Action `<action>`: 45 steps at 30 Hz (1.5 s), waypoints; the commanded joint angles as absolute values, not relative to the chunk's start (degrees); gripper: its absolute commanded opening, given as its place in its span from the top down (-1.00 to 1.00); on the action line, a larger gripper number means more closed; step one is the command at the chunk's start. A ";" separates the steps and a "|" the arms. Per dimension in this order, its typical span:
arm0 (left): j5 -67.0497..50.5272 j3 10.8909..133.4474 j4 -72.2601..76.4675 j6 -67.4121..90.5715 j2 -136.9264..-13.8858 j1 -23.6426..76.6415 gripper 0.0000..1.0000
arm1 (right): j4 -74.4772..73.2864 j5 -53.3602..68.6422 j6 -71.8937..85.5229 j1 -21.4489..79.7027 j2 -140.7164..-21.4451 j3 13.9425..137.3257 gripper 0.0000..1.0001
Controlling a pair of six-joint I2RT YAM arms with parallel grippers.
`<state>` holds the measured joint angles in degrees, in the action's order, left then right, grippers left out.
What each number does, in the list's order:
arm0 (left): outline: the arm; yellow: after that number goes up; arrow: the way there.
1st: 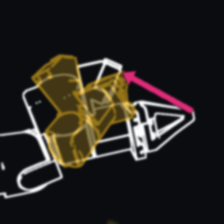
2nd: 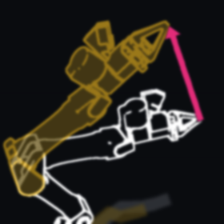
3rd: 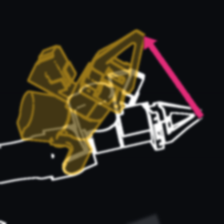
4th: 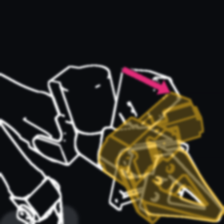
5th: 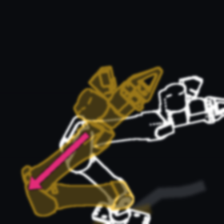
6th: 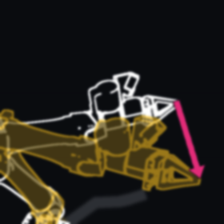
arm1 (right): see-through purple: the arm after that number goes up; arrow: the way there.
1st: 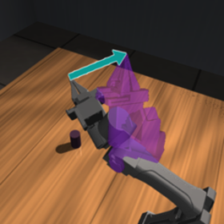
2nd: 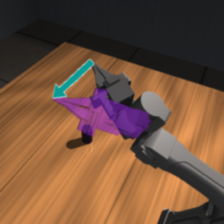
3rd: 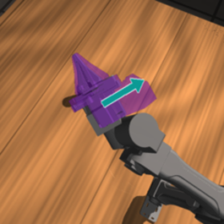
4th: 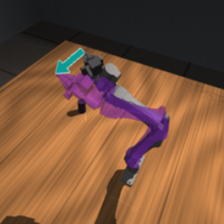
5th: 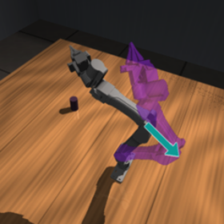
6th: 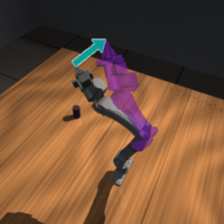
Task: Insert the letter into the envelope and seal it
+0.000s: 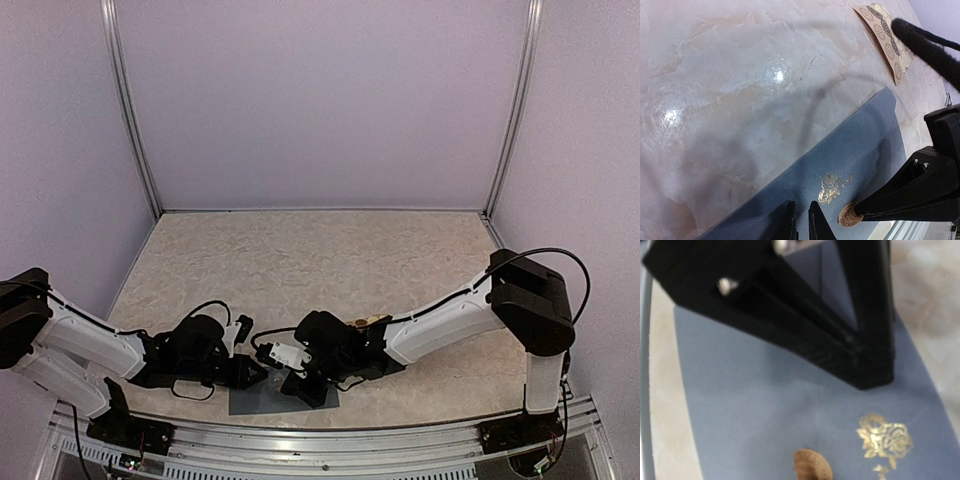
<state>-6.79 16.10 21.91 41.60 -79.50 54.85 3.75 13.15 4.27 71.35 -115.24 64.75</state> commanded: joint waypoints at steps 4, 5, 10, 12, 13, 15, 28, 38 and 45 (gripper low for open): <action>-6.03 14.68 19.43 41.63 -79.74 55.31 0.83 | 0.79 16.13 3.87 72.19 -118.50 66.24 1.00; -6.04 14.67 19.42 41.72 -79.66 55.36 0.83 | 0.59 16.36 3.87 72.16 -118.57 66.24 1.00; -5.98 14.50 19.33 41.83 -79.38 55.30 0.84 | -0.93 17.72 4.09 72.16 -118.36 66.17 0.93; -6.01 14.42 19.29 41.81 -79.25 55.36 0.84 | -1.39 18.43 4.21 72.19 -117.91 65.85 0.81; -5.97 14.41 19.25 41.81 -79.23 55.28 0.84 | -1.47 18.76 4.14 72.16 -117.66 65.76 0.75; -5.91 14.41 19.20 41.91 -79.11 55.33 0.84 | -1.66 19.49 4.32 72.16 -117.20 65.52 0.64; -5.78 14.06 19.12 42.00 -78.43 55.36 0.85 | 6.73 25.54 12.60 70.55 -109.41 60.34 0.34; -5.71 13.80 19.07 42.17 -77.96 55.34 0.90 | 10.10 26.98 19.32 68.73 -111.75 63.24 1.00; -5.65 13.38 19.58 42.53 -77.90 55.37 0.91 | 9.50 31.24 20.67 68.64 -117.47 67.03 1.00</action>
